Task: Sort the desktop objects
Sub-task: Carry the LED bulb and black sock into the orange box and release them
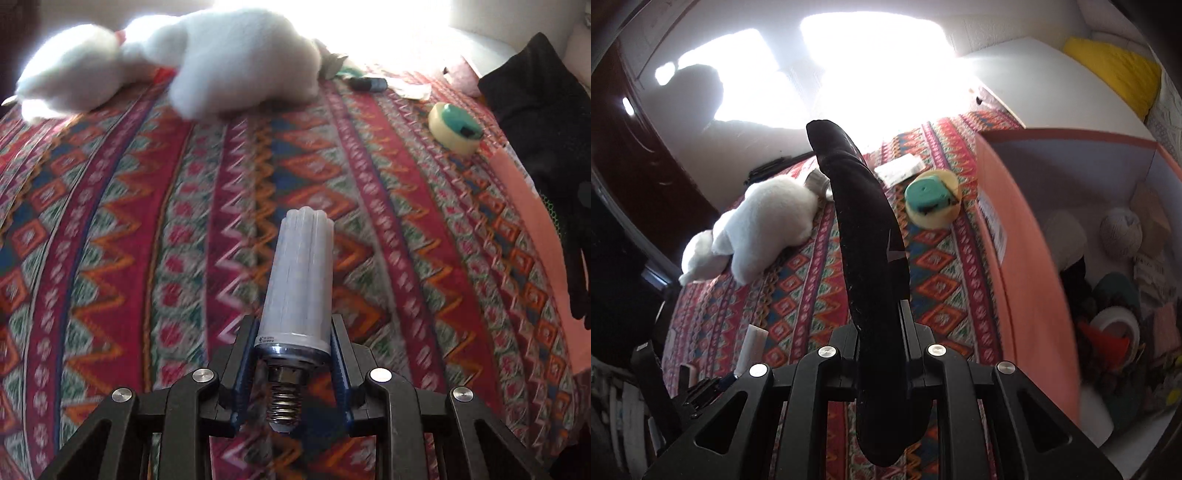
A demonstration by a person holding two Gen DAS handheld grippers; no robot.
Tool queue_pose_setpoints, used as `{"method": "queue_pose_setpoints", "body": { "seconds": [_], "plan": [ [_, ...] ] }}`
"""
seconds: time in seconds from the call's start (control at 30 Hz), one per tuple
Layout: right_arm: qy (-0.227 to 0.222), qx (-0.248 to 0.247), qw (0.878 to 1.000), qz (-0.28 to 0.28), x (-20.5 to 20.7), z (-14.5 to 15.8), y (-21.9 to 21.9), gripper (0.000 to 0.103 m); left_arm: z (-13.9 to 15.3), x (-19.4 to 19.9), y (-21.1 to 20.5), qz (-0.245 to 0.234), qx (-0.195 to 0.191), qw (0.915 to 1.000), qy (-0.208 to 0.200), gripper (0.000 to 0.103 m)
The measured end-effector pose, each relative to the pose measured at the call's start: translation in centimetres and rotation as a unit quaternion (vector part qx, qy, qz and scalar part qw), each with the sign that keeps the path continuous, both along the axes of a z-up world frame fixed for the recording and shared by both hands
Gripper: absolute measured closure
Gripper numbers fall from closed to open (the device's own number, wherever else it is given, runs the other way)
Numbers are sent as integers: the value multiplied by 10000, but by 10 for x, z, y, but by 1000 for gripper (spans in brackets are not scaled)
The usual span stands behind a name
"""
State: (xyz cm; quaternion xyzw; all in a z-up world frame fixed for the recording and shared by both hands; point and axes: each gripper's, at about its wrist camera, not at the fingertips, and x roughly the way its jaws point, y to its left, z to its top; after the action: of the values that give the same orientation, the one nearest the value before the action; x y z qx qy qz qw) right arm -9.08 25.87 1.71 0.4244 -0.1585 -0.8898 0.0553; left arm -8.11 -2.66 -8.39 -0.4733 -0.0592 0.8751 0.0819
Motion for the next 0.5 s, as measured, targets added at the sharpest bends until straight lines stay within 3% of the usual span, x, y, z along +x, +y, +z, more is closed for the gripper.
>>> {"method": "queue_pose_setpoints", "body": {
  "seconds": [0.07, 0.13, 0.17, 0.2, 0.23, 0.27, 0.3, 0.37, 0.5],
  "plan": [
    [-102, 141, 9997, 174, 10, -9, -17, 86, -10, 5, -7, 83, -100, 9999, 22, 68],
    [-275, 234, 9986, 392, 14, -18, -35, 86, -7, 3, -3, 23, -253, 9996, 122, 45],
    [-361, 248, 9978, 503, 15, -25, -43, 86, -5, 0, 1, -2, -362, 9992, 180, 21],
    [-445, 263, 9968, 612, 16, -31, -51, 86, -5, -1, 2, 25, -408, 9989, 245, 17],
    [-485, 323, 9960, 679, 15, -35, -57, 86, -4, -3, 3, 58, -448, 9985, 311, 18],
    [-525, 384, 9951, 744, 14, -38, -63, 86, -6, -6, 1, 93, -439, 9986, 278, 29],
    [-538, 452, 9945, 781, 13, -40, -67, 86, -8, -9, 0, 129, -427, 9987, 235, 55],
    [-555, 497, 9939, 818, 13, -43, -69, 86, -9, -14, -1, 156, -432, 9988, 190, 76],
    [-505, 452, 9937, 894, 10, -37, -71, 86, 5, -9, -2, 149, -164, 9995, 234, 76]
  ]
}}
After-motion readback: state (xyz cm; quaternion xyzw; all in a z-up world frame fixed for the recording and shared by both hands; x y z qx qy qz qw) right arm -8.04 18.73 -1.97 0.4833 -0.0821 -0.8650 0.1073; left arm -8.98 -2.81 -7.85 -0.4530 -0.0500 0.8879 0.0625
